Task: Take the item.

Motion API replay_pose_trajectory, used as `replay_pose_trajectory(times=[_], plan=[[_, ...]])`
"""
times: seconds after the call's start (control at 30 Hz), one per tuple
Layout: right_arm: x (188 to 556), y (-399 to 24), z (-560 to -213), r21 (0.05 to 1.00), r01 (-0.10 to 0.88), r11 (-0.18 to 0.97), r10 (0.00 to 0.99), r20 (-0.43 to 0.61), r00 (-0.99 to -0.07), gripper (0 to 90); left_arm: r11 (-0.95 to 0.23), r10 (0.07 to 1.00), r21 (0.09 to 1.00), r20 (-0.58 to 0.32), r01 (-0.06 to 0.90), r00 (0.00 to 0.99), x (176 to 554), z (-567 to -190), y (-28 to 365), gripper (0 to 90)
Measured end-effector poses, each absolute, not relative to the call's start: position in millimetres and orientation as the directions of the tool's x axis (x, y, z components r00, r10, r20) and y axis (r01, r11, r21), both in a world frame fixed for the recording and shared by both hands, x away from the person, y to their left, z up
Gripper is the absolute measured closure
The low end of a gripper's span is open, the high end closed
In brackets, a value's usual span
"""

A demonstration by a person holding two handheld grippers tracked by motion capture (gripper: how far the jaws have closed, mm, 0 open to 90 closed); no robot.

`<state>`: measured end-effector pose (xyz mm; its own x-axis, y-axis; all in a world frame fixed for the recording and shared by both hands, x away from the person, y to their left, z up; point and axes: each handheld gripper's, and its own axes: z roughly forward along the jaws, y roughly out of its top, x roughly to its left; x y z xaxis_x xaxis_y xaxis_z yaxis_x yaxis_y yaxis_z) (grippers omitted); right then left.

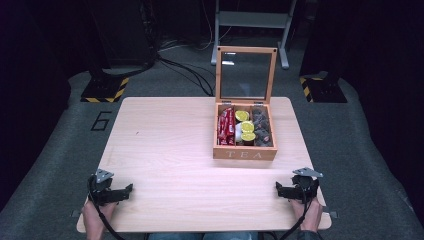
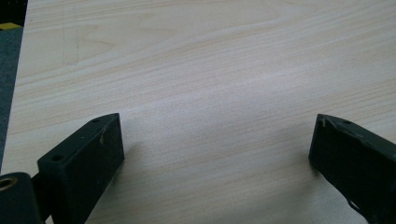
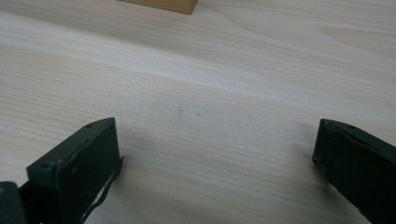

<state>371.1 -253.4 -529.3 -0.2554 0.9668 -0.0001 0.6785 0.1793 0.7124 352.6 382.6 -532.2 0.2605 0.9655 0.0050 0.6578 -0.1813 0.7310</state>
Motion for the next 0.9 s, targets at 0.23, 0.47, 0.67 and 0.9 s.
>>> replay_pose_trajectory(times=[0.23, 0.47, 0.67, 0.9], plan=[[371, -253, -529, 0.714, 0.678, 0.175, 0.968, 0.002, -0.252, 0.0, -0.181, 0.965, 0.731, 0.005, 0.658, 0.261, 353, -532, 383, 3.1], [373, -252, -527, 0.695, 0.701, 0.160, 0.973, 0.009, -0.231, 0.0, -0.181, 0.965, 0.731, 0.005, 0.658, 0.261, 353, -532, 383, 3.2], [372, -252, -525, 0.696, 0.702, 0.152, 0.972, 0.023, -0.233, 0.0, -0.181, 0.965, 0.730, 0.003, 0.659, 0.261, 353, -532, 383, 3.2], [367, -251, -512, 0.719, 0.681, 0.139, 0.970, 0.041, -0.241, 0.0, -0.180, 0.965, 0.730, 0.003, 0.659, 0.261, 353, -532, 383, 3.2]])
